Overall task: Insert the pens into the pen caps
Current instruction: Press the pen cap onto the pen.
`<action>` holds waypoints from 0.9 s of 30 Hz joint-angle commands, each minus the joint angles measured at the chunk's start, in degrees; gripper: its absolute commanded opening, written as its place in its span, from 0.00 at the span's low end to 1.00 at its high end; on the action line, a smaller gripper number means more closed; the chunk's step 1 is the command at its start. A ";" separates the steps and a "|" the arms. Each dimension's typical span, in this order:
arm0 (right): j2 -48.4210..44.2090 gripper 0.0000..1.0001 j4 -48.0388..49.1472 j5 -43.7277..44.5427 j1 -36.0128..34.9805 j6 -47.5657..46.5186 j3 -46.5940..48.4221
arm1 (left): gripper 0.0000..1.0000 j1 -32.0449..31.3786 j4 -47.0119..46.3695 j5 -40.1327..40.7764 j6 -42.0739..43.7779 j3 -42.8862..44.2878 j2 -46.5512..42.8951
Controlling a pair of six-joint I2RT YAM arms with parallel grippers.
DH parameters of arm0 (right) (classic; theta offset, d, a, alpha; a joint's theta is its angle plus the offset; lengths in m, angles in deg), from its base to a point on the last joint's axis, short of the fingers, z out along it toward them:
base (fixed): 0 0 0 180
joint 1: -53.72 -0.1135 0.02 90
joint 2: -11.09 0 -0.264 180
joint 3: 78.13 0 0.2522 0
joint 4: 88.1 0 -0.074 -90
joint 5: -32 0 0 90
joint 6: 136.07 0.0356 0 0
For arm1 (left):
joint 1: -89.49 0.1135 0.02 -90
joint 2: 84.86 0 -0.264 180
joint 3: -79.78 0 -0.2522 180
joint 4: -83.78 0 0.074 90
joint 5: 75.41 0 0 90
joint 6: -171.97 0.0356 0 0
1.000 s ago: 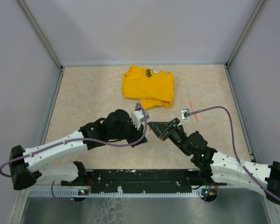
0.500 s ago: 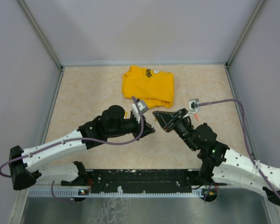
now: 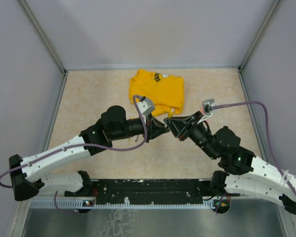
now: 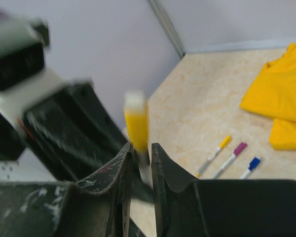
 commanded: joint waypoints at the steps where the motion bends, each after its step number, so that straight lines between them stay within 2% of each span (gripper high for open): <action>1: -0.06 0.22 -11.49 -6.07 -2.34 -2.59 0.97 | 0.00 1.78 -12.96 1.83 1.03 5.49 -0.42; 12: -3.46 0.26 -8.47 -3.86 -2.40 -5.38 0.87 | 0.00 1.78 -11.02 2.71 0.37 3.58 -1.25; 19: -6.05 0.34 -11.60 0.26 -2.39 -5.45 -4.03 | 0.00 1.78 -2.99 13.91 -0.78 2.42 -0.81; 23: -6.41 0.36 -14.55 3.11 -2.34 -2.90 -7.46 | 0.00 1.84 4.67 19.82 -1.76 3.11 3.95; 27: -7.16 0.36 -15.83 4.19 -2.36 -0.26 -10.97 | 0.00 1.86 8.23 22.78 -4.11 2.40 9.94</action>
